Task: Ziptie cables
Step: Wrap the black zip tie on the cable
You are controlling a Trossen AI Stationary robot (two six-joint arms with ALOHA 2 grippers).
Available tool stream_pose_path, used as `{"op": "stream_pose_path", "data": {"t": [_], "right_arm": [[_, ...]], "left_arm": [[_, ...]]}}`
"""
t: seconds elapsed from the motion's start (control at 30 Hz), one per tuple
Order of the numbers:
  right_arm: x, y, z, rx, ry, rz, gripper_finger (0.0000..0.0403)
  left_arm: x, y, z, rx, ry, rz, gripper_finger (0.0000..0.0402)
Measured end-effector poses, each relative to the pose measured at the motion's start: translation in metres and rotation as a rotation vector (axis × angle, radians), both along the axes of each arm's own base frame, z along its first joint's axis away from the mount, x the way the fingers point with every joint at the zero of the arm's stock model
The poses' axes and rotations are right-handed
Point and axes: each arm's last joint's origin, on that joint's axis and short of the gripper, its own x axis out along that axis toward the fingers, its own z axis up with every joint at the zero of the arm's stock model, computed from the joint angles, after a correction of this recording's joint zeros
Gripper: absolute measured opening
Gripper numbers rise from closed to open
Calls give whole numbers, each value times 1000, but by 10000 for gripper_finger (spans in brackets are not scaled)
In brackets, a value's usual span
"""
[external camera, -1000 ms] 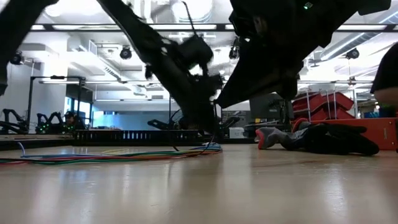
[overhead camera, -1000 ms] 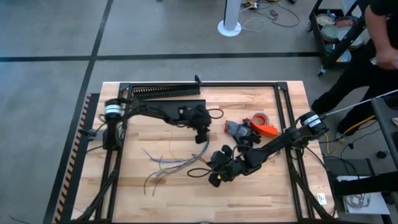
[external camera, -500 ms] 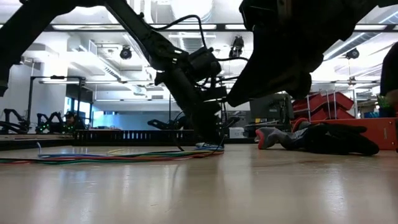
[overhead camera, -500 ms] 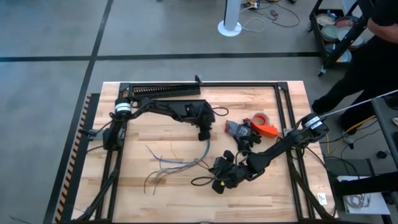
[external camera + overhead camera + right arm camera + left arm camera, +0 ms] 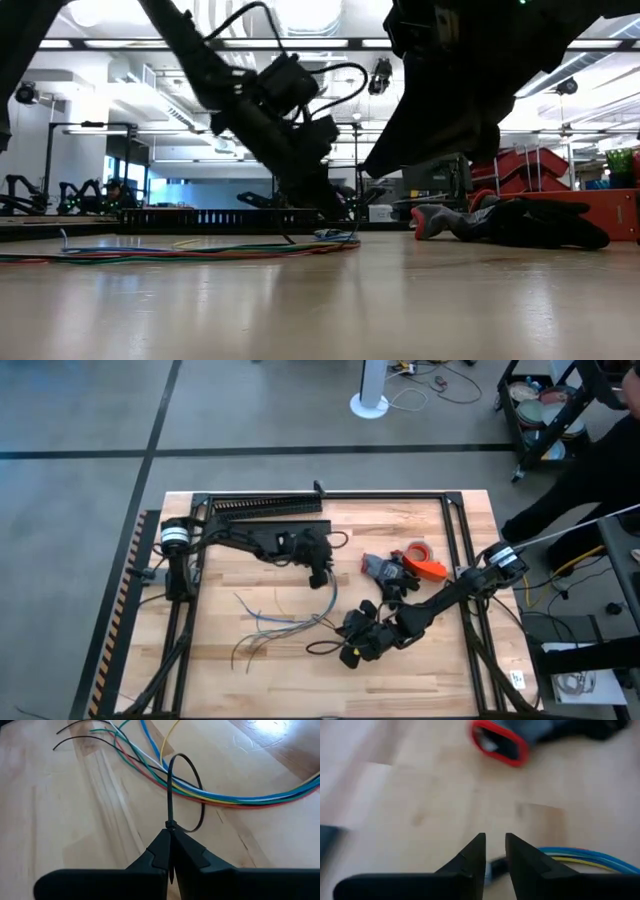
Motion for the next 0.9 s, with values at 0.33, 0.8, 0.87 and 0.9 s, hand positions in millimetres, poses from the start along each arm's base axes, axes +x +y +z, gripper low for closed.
{"op": "stream_pose_path", "data": {"t": [0.33,0.8,0.87,0.9], "right_arm": [[0,0,0,2,0,0,0],[1,1,1,19,-17,-5,0],[1,1,1,17,-18,-6,0],[1,1,1,17,-18,-6,0]], "left_arm": [[-2,-5,-28,16,57,-10,59],[-20,42,-24,148,164,123,59],[-22,43,-17,161,157,137,59],[-24,42,-14,168,163,145,59]]}}
